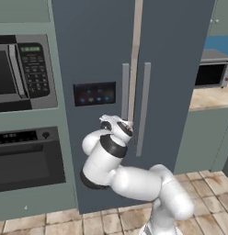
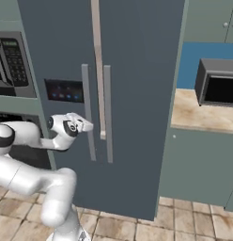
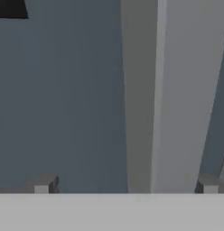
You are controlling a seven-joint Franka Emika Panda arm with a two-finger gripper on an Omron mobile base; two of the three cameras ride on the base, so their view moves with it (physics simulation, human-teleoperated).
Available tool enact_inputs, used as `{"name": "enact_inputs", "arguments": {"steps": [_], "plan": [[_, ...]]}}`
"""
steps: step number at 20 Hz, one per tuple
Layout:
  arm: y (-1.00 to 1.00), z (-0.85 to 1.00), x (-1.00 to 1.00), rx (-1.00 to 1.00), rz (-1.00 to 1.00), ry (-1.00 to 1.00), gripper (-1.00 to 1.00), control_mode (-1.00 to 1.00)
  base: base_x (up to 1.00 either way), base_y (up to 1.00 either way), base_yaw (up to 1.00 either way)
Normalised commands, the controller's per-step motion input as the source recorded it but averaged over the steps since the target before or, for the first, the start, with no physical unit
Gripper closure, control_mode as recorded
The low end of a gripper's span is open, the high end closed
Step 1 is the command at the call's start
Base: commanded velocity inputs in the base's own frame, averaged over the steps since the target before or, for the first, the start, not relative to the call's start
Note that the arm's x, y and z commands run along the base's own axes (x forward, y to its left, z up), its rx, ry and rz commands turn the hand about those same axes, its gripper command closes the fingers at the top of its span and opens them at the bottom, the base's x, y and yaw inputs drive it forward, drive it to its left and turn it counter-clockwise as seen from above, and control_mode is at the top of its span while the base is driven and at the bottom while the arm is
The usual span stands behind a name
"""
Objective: There's a steak in the fridge that needs to be moved to the freezer for freezing. Pick up the steak from the fridge, place it on any shelf in the freezer, and close the fridge and freezer doors when done.
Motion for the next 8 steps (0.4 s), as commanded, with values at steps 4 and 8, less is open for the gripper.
{"name": "enact_inputs", "arguments": {"steps": [4,8], "plan": [[-0.38,0.04,0.54,0.06,0.14,0.0,-1.0,-1.0,0.0,0.0,0.0],[-0.28,0.24,0.32,0.03,0.08,0.0,-1.0,-1.0,0.0,0.0,0.0]]}}
